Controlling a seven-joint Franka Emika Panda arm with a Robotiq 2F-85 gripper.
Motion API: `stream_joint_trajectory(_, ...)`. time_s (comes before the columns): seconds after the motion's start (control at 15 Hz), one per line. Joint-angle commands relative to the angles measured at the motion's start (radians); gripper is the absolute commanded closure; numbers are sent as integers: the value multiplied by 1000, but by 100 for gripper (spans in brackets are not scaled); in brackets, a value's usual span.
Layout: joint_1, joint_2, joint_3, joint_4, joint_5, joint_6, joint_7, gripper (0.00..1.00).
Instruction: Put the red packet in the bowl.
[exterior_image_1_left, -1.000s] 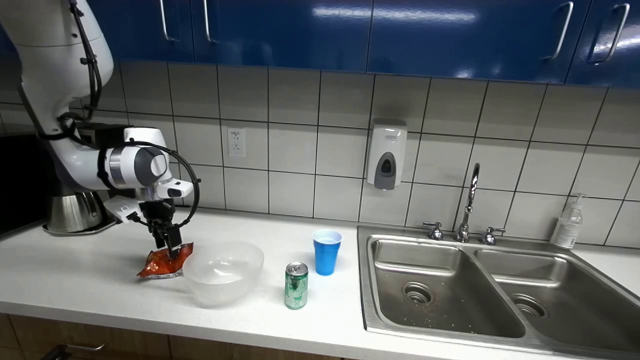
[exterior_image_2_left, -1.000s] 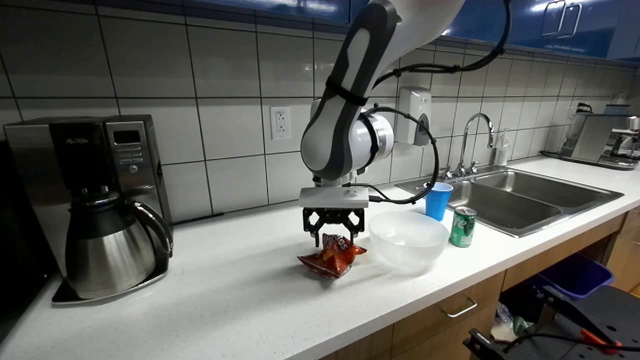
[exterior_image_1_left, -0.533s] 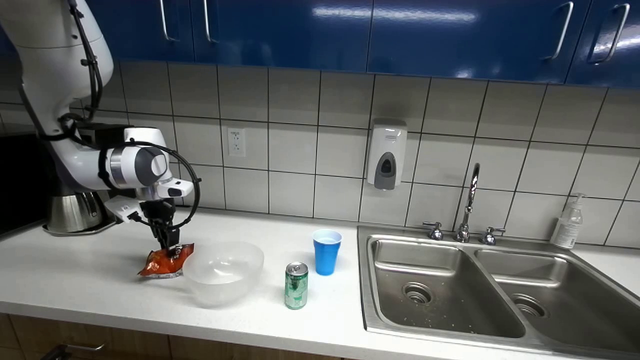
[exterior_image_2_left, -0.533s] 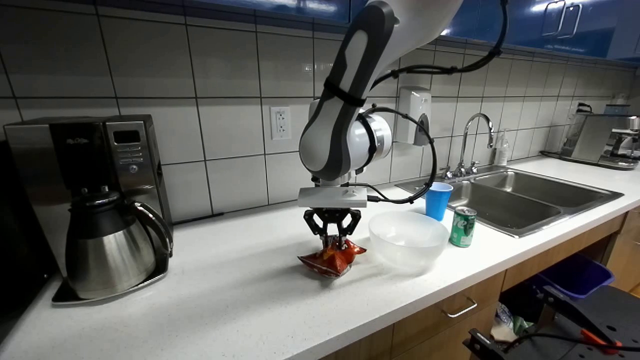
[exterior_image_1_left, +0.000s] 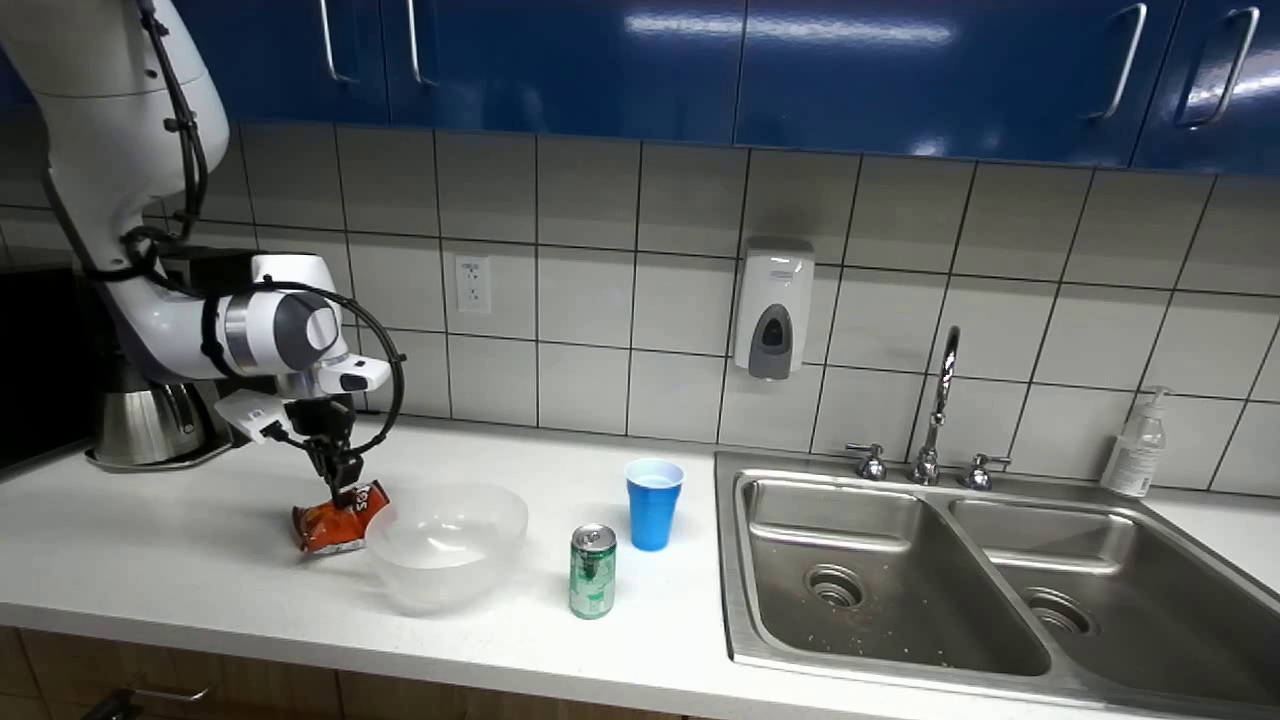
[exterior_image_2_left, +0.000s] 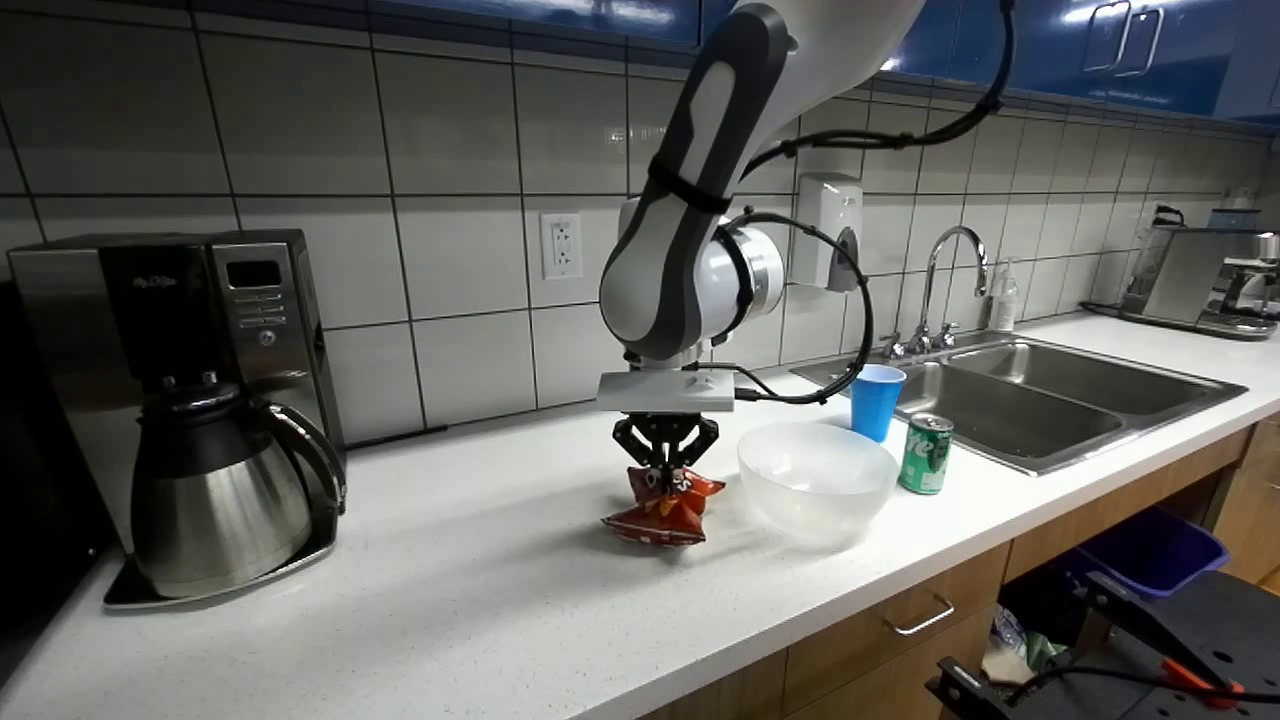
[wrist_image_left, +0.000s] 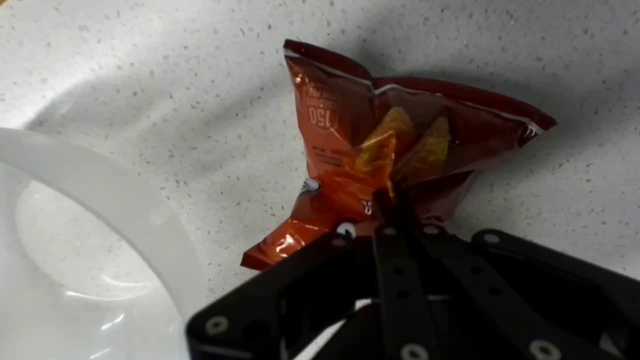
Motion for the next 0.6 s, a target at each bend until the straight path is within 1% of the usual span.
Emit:
stream_joint_trajectory(0.0,19,-54,-30,-13,-31,11,29,100)
stream_joint_trajectory(0.53,14,-194,-66,-87,-71,79,31,100)
